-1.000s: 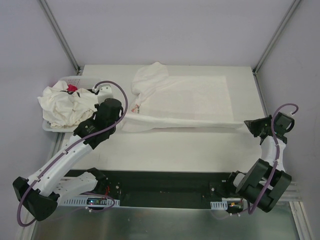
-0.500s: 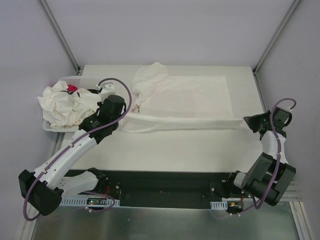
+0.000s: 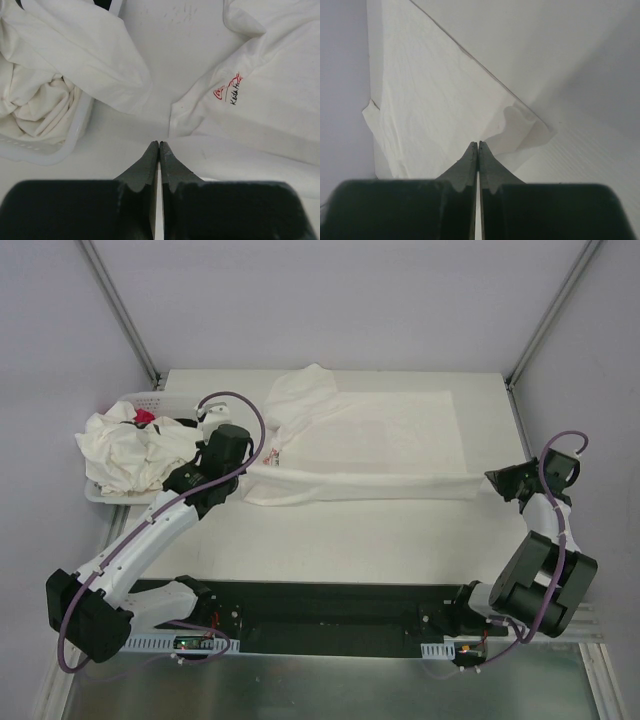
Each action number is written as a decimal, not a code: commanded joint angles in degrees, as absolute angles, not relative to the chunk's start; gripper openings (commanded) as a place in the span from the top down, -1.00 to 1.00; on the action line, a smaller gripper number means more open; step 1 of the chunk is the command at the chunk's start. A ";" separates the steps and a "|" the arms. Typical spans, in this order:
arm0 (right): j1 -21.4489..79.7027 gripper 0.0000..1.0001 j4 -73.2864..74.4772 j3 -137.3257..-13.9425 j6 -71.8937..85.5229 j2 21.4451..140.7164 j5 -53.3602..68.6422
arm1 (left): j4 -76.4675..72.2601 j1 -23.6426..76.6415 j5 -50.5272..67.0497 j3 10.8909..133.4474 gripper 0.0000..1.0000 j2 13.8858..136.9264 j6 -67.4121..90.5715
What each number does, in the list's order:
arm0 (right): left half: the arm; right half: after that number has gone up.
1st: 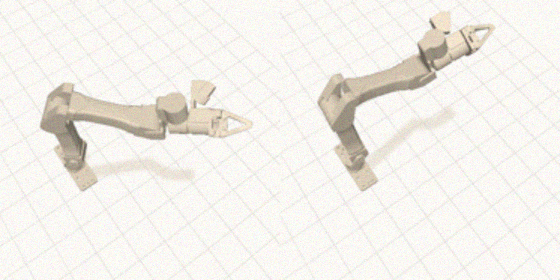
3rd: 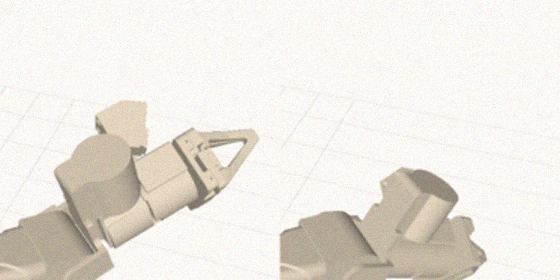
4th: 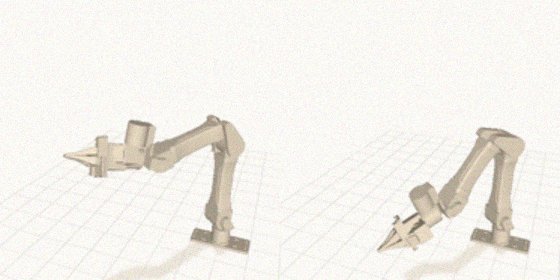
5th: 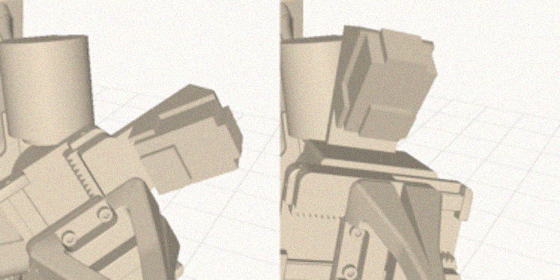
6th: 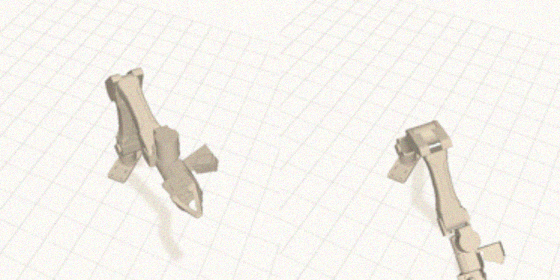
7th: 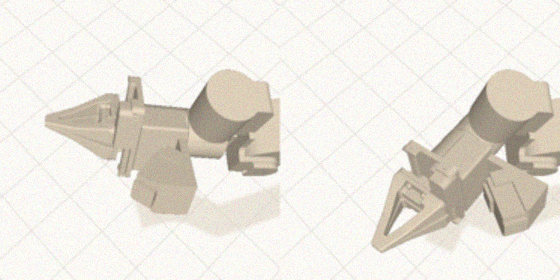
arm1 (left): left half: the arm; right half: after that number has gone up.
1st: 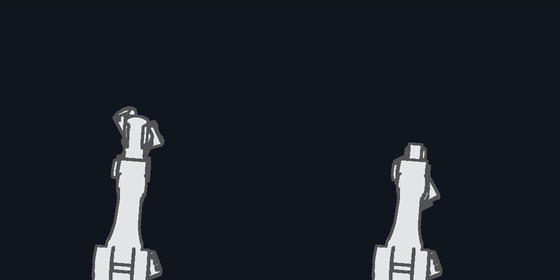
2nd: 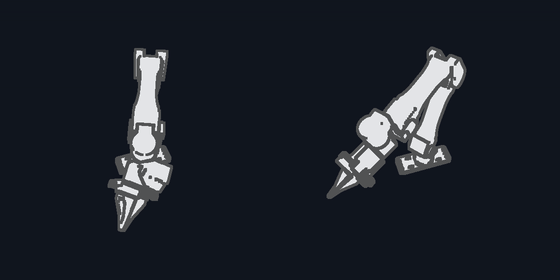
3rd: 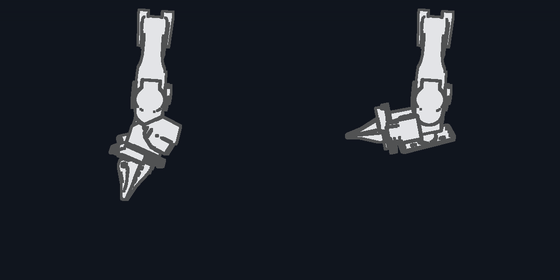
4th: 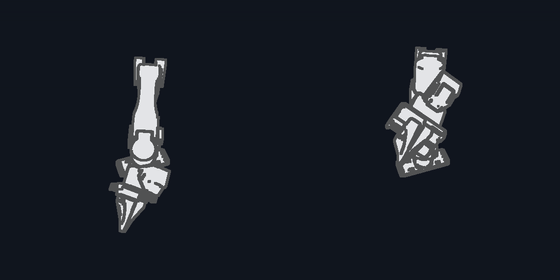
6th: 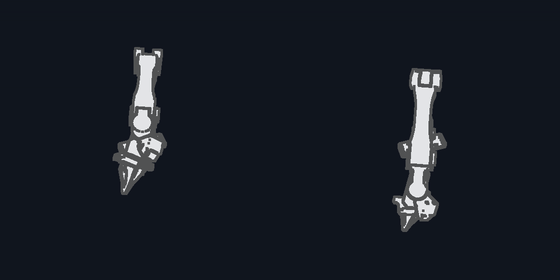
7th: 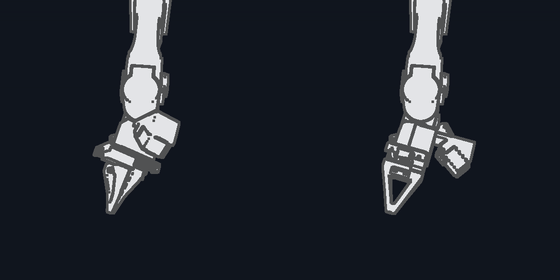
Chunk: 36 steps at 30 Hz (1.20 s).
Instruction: Fold and stack the t-shirts
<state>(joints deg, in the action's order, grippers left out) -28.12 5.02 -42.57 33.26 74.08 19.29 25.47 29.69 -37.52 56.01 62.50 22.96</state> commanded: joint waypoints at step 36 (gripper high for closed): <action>-22.85 0.98 -1.67 -54.84 34.54 93.51 13.71 | 21.45 21.36 -29.80 66.88 1.00 83.23 19.51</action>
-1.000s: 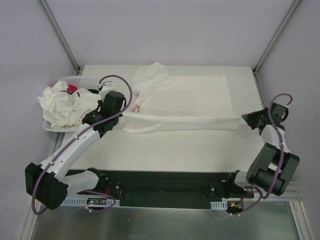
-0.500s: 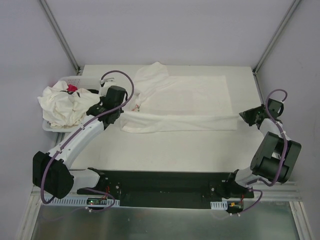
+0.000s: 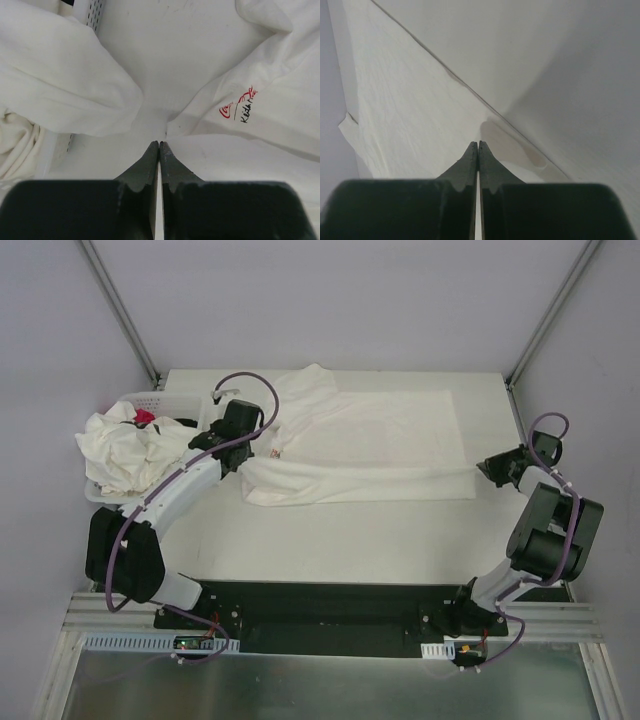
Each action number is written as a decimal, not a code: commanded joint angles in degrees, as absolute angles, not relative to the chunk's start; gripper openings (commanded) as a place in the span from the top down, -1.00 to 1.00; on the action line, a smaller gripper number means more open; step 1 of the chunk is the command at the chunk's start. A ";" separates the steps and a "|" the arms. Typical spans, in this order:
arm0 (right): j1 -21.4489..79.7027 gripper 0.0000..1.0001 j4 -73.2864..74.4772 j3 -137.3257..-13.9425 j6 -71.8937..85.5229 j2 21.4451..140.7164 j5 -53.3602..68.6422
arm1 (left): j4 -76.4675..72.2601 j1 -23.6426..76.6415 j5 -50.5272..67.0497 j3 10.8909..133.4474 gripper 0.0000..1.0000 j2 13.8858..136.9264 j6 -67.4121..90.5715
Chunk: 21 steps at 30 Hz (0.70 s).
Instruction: Fold and stack the t-shirts
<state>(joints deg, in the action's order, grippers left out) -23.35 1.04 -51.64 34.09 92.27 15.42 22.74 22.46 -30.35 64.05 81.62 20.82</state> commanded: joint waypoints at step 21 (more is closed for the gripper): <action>-20.57 0.43 -1.41 -63.54 34.45 97.48 15.12 | 19.34 19.86 -25.75 75.31 1.00 92.28 18.72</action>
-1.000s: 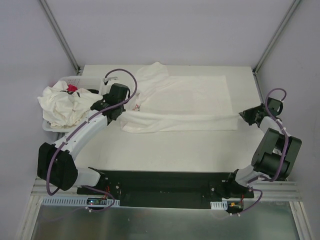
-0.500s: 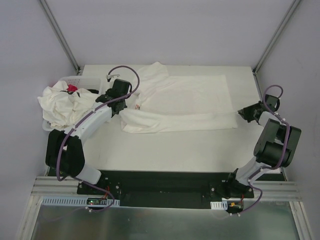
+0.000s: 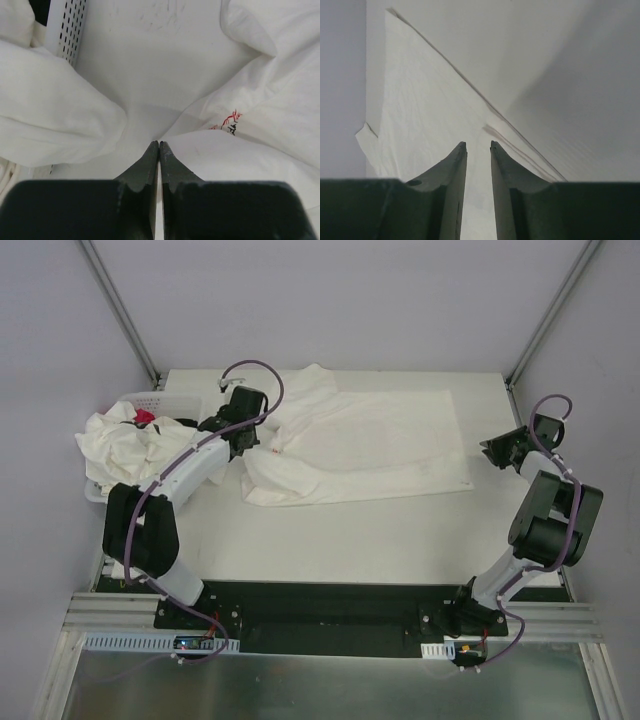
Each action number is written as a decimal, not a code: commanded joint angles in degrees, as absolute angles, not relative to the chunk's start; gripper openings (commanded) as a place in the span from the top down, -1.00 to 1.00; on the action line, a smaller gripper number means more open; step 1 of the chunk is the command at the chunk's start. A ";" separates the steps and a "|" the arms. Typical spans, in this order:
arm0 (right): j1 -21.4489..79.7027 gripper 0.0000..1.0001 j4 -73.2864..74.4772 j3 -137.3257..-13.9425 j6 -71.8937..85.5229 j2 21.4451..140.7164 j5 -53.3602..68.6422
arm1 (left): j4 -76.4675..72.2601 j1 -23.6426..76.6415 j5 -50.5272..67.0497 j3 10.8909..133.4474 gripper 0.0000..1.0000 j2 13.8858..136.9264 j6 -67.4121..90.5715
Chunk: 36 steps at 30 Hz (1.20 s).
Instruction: Fold and stack the t-shirts
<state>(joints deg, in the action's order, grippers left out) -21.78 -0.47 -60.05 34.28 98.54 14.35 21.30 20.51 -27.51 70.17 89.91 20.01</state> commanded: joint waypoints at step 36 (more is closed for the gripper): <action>19.50 0.39 3.43 -97.57 40.69 128.06 32.17 | 16.35 21.01 -24.79 80.77 1.00 95.54 17.66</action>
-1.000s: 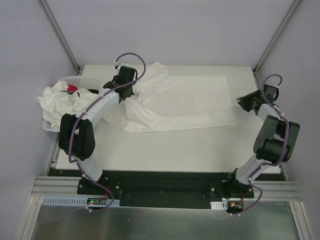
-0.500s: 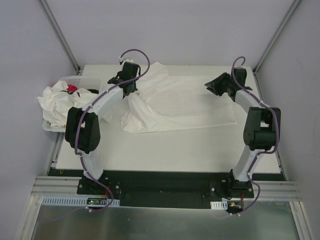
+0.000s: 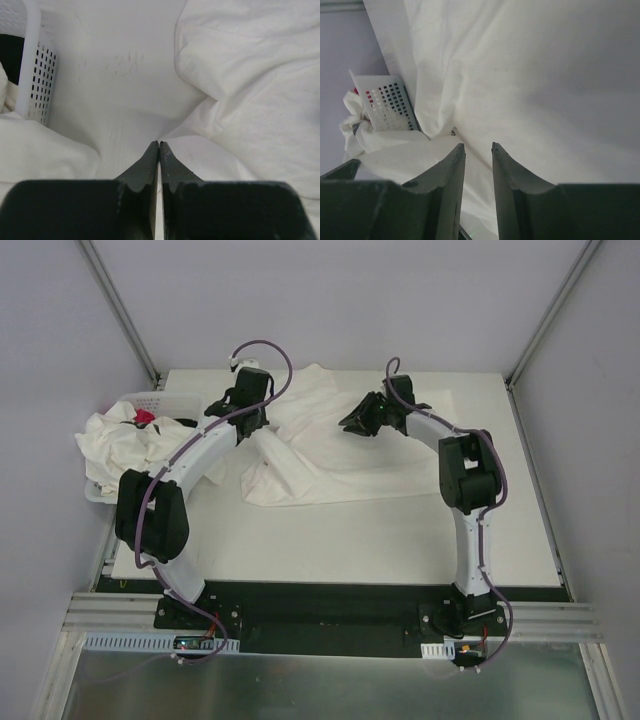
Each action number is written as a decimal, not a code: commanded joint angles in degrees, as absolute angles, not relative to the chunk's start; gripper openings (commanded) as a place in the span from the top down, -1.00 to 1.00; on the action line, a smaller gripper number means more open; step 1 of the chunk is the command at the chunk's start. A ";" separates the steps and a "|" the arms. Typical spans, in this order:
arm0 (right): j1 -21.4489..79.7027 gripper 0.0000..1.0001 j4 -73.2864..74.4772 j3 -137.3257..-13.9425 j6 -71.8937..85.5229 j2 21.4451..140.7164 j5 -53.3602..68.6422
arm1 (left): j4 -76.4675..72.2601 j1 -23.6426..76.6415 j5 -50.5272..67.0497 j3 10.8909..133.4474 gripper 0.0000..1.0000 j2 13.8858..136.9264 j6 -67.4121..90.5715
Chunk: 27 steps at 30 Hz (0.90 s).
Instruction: Fold and stack the t-shirts
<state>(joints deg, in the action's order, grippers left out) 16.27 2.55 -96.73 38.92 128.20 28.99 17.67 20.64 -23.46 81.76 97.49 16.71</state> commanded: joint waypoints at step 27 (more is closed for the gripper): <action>27.77 0.45 -4.83 -91.84 45.79 128.93 33.66 | 16.00 23.03 -21.36 81.30 0.29 97.83 19.07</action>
<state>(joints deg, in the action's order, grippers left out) 27.68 -2.57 -90.30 44.38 129.08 32.84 16.88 21.91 -22.48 81.06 97.73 17.61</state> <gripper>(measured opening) 0.278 0.342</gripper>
